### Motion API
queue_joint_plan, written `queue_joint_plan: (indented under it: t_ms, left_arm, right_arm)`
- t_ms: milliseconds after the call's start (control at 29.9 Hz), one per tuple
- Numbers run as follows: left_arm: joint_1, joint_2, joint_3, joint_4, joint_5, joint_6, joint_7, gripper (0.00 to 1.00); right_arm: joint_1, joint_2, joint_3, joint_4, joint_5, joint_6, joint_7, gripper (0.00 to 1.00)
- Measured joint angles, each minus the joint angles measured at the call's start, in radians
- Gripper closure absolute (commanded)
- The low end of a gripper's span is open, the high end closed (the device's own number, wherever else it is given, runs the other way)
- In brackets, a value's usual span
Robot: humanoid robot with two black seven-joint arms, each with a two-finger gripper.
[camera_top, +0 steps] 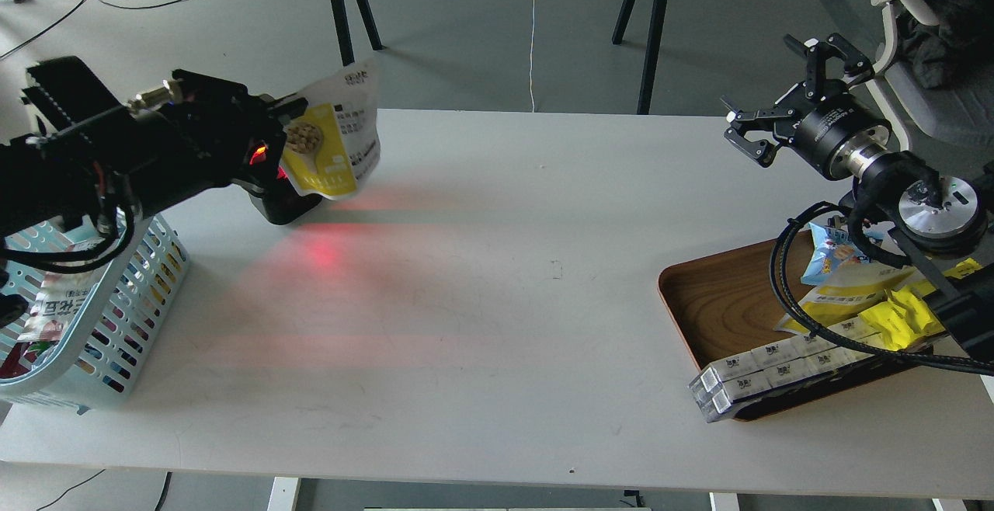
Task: Scan snack and place in basket
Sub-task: 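Move the packet over the blue basket and release it inside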
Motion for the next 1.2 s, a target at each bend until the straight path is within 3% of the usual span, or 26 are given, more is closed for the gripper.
queue_joint_plan:
  t_ms: [368, 635, 936, 1203]
  left_arm:
    - [-0.007, 0.325, -0.023, 0.018, -0.183, 0.087, -0.083, 1.0]
    - [-0.005, 0.485, 0.147, 0.068, -0.272, 0.228, -0.143, 1.0]
    - [-0.005, 0.531, 0.429, 0.178, -0.279, 0.438, -0.141, 1.0]
    - [-0.005, 0.544, 0.555, 0.249, -0.283, 0.525, -0.147, 1.0]
  right_arm:
    - [0.009, 0.002, 0.0, 0.001, 0.0, -0.001, 0.0, 0.03]
    - [0.013, 0.007, 0.0, 0.002, 0.0, -0.001, 0.0, 0.03]
    - [0.013, 0.008, 0.0, 0.003, 0.0, -0.001, 0.0, 0.03]
    - [0.011, 0.008, -0.002, 0.002, 0.0, 0.0, 0.0, 0.03]
